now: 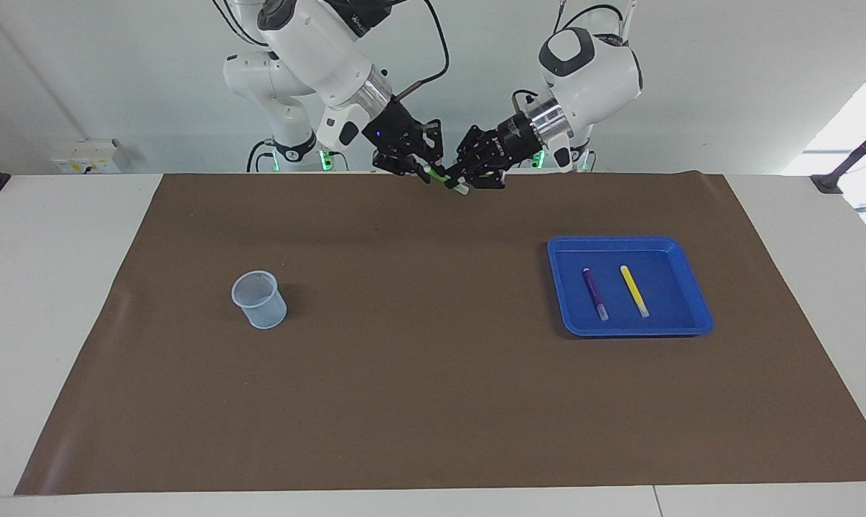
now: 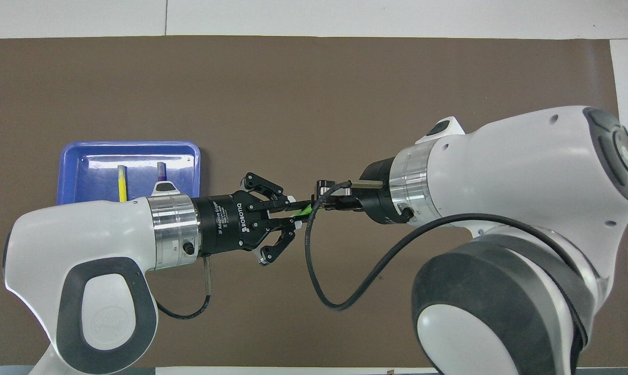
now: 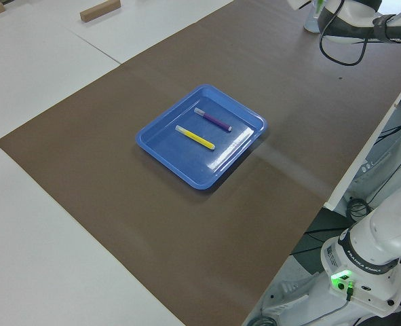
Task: Transfer and insert pens with both arms
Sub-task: 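Grasp the green pen with the right gripper and open the left gripper, then insert the green pen into the cup while the left gripper returns, then grasp the yellow pen in the tray with the left gripper, then lift the yellow pen with the left gripper while the right gripper approaches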
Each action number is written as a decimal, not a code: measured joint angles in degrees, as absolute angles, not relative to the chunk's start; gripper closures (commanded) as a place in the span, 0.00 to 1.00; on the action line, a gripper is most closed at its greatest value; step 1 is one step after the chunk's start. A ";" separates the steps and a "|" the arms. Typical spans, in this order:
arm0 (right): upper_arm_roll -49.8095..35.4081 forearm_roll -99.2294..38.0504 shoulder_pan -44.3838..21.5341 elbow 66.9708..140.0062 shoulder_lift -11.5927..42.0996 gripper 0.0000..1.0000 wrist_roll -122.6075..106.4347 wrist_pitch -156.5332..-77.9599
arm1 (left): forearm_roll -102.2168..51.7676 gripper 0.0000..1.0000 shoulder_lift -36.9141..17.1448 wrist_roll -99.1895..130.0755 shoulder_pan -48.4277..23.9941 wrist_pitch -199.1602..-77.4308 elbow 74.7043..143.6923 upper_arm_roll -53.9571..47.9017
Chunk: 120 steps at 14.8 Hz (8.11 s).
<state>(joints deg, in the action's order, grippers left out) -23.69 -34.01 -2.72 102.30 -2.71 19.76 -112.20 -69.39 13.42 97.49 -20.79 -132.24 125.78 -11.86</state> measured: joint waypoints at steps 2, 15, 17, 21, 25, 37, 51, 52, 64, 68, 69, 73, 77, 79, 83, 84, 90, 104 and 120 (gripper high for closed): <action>-23.69 -34.02 -2.71 102.23 -2.67 1.00 19.77 -112.23 | -69.51 1.00 13.43 97.48 -20.80 -132.33 125.78 -11.85; -18.35 -18.42 -1.89 105.22 -3.07 1.00 11.76 -111.88 | -65.25 0.00 13.44 97.48 -20.24 -132.74 125.95 -11.12; -15.61 -13.91 -1.80 106.60 -3.50 1.00 7.72 -111.82 | -59.42 0.00 13.44 97.11 -19.47 -132.64 126.14 -10.89; -10.79 -7.79 -1.72 109.81 -6.08 1.00 -1.37 -111.66 | -49.92 0.00 13.44 91.23 -16.58 -128.19 126.22 -10.82; -4.74 -5.57 -1.30 113.63 -8.96 1.00 -13.36 -113.78 | -40.48 0.00 13.46 82.92 -9.80 -120.75 126.19 -10.52; 1.54 -5.55 -0.41 129.12 -10.11 1.00 -28.44 -134.86 | -20.58 0.00 9.23 29.65 6.42 -109.68 126.27 -10.19; 1.53 -5.57 -0.43 131.95 -4.33 1.00 -28.44 -139.62 | 1.83 0.18 -9.64 1.11 8.51 -129.56 123.90 -10.23; 1.54 -5.57 -0.43 131.95 -4.14 0.61 -28.44 -139.79 | 2.75 0.20 -10.40 1.03 8.51 -130.10 123.58 -10.23; 1.57 -5.62 -0.43 129.53 -3.90 0.00 -27.31 -139.25 | 3.53 1.00 -11.47 0.58 8.51 -130.78 123.16 -10.24; 1.84 -5.58 -0.42 122.77 -3.99 0.00 -20.46 -128.66 | 3.53 1.00 -11.48 0.58 8.54 -130.78 123.14 -10.24; 1.86 -5.52 -0.42 120.54 -4.01 0.00 -17.29 -125.20 | 3.53 1.00 -11.48 0.58 8.62 -130.77 123.12 -10.22; 1.82 -1.87 -0.42 111.96 -3.94 0.00 -7.23 -114.35 | 3.53 1.00 -11.65 0.58 9.56 -128.56 121.56 -10.17; 1.24 -0.40 -0.48 102.26 -1.99 0.00 -0.19 -102.67 | 3.36 1.00 -11.98 0.64 9.58 -119.92 115.68 -10.30; 1.09 -0.20 -0.62 99.72 -1.25 0.00 1.27 -99.18 | 2.22 1.00 -11.99 1.15 9.57 -115.71 113.08 -10.42; 0.05 -0.18 -0.64 98.68 -1.73 0.00 4.67 -95.93 | -0.93 1.00 -11.63 8.44 9.33 -104.36 105.74 -11.34; -0.07 -0.18 -0.65 98.74 -1.82 0.00 5.10 -95.74 | -3.41 1.00 -11.12 11.42 9.30 -101.60 103.88 -11.92; 0.17 -0.18 -0.57 98.91 -1.84 0.00 5.15 -95.61 | -16.36 1.00 -5.30 38.92 5.51 -95.95 101.18 -14.47; -3.51 -19.82 -1.20 98.94 -4.11 0.00 5.77 -95.48 | -51.52 1.00 1.01 87.62 -7.30 -107.33 107.07 -14.93; -18.58 -35.12 -1.40 104.22 -4.56 0.00 13.47 -107.96 | -70.06 1.00 9.32 93.21 -24.59 -138.54 123.82 -14.96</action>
<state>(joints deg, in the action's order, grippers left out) -18.58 -35.12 -1.40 104.22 -4.56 13.47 -107.96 -70.06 9.32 93.21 -24.59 -138.54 123.82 -14.96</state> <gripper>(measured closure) 0.000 0.837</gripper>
